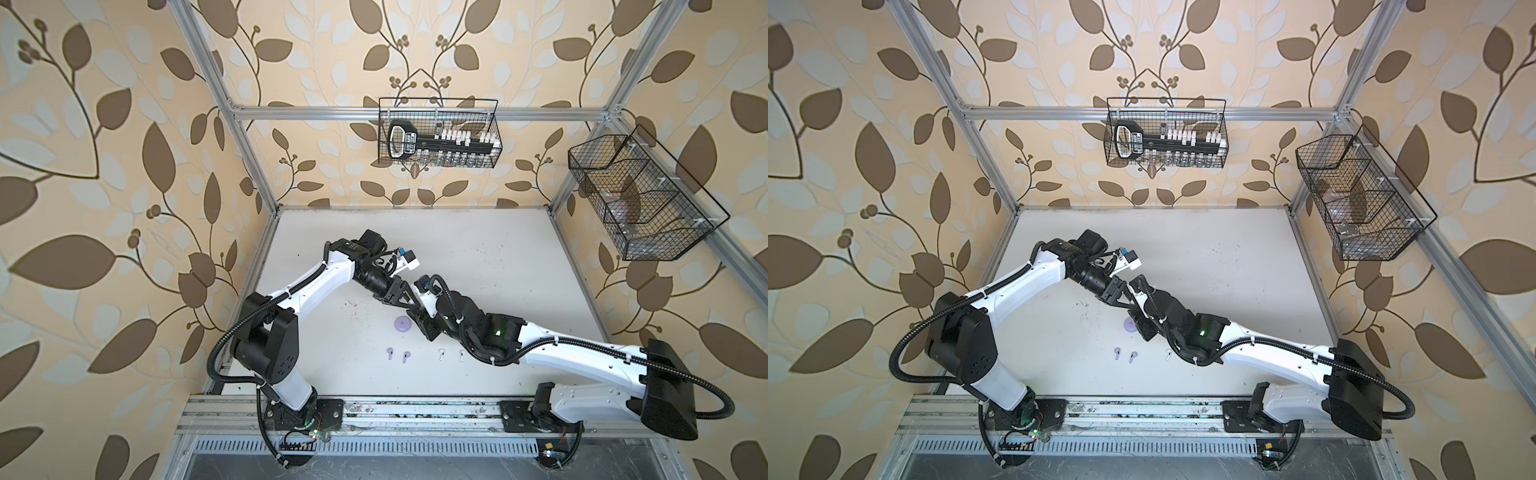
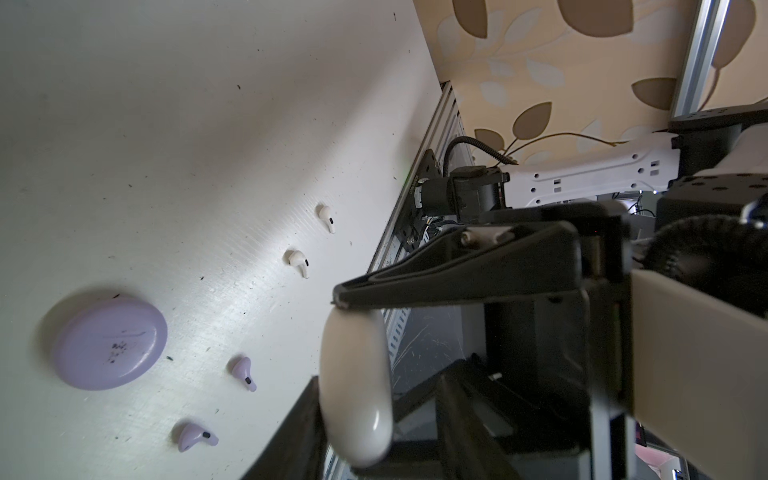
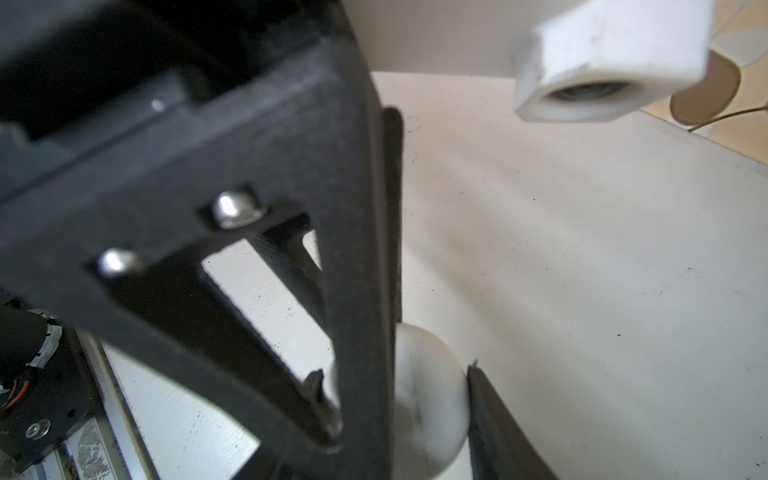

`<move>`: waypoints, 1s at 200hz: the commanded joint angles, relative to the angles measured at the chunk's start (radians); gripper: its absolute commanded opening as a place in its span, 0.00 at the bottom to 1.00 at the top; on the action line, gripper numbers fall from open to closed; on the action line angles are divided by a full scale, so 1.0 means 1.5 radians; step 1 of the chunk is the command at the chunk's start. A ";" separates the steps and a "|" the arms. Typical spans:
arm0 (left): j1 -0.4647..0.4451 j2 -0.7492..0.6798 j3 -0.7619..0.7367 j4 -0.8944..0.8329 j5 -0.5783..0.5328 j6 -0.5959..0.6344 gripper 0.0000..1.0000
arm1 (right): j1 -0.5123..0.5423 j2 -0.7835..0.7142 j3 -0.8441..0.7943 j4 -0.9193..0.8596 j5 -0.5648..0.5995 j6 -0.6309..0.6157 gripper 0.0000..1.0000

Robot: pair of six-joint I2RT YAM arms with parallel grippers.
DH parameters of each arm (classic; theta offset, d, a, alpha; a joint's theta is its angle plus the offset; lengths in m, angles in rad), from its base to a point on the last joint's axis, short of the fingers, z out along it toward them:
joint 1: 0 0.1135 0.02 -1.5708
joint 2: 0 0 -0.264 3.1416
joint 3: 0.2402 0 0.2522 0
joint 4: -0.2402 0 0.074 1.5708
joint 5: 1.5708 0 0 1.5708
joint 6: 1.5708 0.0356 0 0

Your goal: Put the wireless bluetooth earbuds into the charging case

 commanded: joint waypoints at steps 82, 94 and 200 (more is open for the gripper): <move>-0.022 0.011 0.015 -0.032 -0.002 0.025 0.34 | -0.013 -0.006 0.035 0.025 0.001 -0.009 0.27; -0.022 0.011 0.016 -0.032 -0.001 0.025 0.33 | -0.011 -0.008 0.036 0.022 0.001 -0.010 0.27; -0.027 0.020 0.024 -0.050 0.008 0.042 0.17 | -0.014 -0.013 0.035 0.020 0.013 -0.012 0.27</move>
